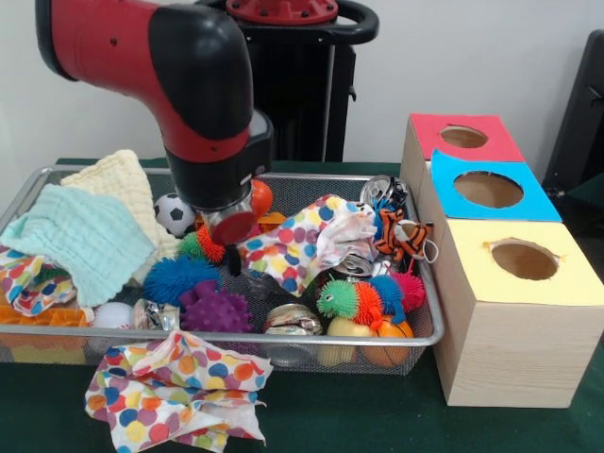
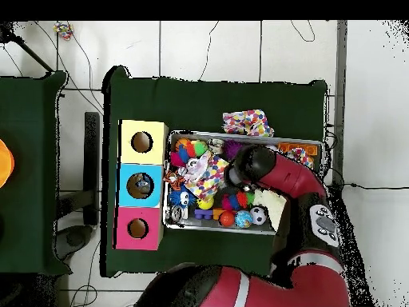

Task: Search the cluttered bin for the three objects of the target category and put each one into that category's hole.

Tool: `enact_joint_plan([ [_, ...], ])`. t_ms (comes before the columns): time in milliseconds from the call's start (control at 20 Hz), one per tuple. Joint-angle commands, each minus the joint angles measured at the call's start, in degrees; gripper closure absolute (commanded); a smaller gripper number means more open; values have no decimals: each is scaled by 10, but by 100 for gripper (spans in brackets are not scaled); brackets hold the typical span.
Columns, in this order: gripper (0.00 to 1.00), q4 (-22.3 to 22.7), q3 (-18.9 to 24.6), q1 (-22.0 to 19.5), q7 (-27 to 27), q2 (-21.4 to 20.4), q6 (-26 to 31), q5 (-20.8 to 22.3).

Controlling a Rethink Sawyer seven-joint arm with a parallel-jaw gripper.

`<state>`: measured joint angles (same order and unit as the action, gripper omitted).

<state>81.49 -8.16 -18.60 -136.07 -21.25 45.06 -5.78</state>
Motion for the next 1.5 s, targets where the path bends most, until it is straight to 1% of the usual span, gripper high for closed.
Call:
enact_joint_plan([
  [50, 0, 9, 53, -13, -118, -53, 116, -90],
  [100, 0, 4, 50, -10, -127, -50, 126, -99],
  [150, 0, 10, 47, -9, -125, -54, 128, -105],
  [350, 0, 18, 43, -13, -107, -44, 102, -122],
  [450, 0, 7, 39, -14, -101, -34, 97, -124],
  [500, 0, 17, 36, -18, -92, -39, 90, -125],
  [550, 0, 18, 35, -24, -84, -34, 84, -125],
  [850, 0, -18, 27, -40, -68, -14, 87, -116],
  [950, 0, -25, 32, -47, -65, 3, 68, -117],
  [1000, 0, -23, 35, -50, -67, 9, 49, -120],
  [1150, 0, 1, 47, -47, -79, 16, 7, -135],
  [1250, 0, 12, 53, -46, -86, 22, -9, -145],
  [1500, 0, 25, 55, -36, -102, 24, -19, -168],
])
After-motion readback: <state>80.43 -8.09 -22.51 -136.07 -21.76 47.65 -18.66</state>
